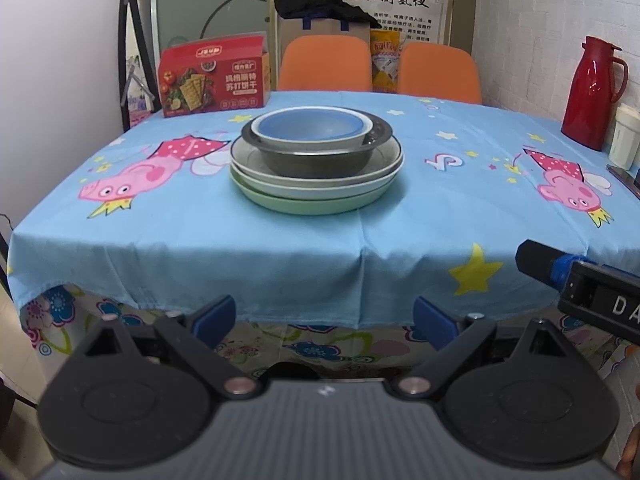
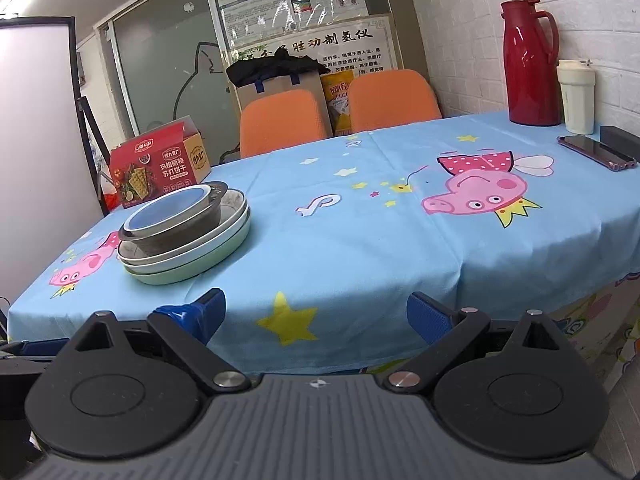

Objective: Organize plates and bowls

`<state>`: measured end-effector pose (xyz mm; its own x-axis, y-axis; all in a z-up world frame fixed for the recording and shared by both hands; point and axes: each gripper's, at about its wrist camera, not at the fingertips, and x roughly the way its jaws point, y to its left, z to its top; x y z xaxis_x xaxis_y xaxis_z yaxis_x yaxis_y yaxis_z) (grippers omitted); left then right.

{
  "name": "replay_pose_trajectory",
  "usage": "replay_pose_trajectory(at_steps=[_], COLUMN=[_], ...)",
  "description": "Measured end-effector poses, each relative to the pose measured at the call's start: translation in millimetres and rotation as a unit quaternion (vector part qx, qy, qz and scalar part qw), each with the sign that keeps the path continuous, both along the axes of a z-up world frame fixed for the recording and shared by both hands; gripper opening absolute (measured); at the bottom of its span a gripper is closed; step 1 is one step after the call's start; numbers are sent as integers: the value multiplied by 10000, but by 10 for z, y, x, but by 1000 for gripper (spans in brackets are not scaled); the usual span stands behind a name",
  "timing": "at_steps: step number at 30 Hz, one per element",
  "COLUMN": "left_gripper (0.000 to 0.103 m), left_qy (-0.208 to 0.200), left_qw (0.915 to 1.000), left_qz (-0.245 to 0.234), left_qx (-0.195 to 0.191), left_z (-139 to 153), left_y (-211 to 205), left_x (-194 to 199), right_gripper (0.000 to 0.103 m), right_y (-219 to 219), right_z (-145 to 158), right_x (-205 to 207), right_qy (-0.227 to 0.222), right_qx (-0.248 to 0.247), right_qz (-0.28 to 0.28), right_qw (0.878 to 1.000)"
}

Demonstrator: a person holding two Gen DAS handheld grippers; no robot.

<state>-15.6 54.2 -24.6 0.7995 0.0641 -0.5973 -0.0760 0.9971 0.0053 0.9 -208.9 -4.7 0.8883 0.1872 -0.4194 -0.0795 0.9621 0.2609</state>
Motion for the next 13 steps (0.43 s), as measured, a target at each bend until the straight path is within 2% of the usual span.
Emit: replay_pose_trajectory(at_steps=[5,13], left_gripper=[95,95], left_qy=[-14,-165], left_qw=[9999,9998], left_qz=[-41,-79], left_qx=[108,68], left_z=[-5,5], left_y=[-30,-28], left_x=[-14,-52], right_gripper=[85,85], right_y=[-14,-11], right_z=[-33,-66], right_x=[5,1], right_qy=[68,128], right_qx=[65,148], right_qz=[-2,50], right_qw=[10000,9998])
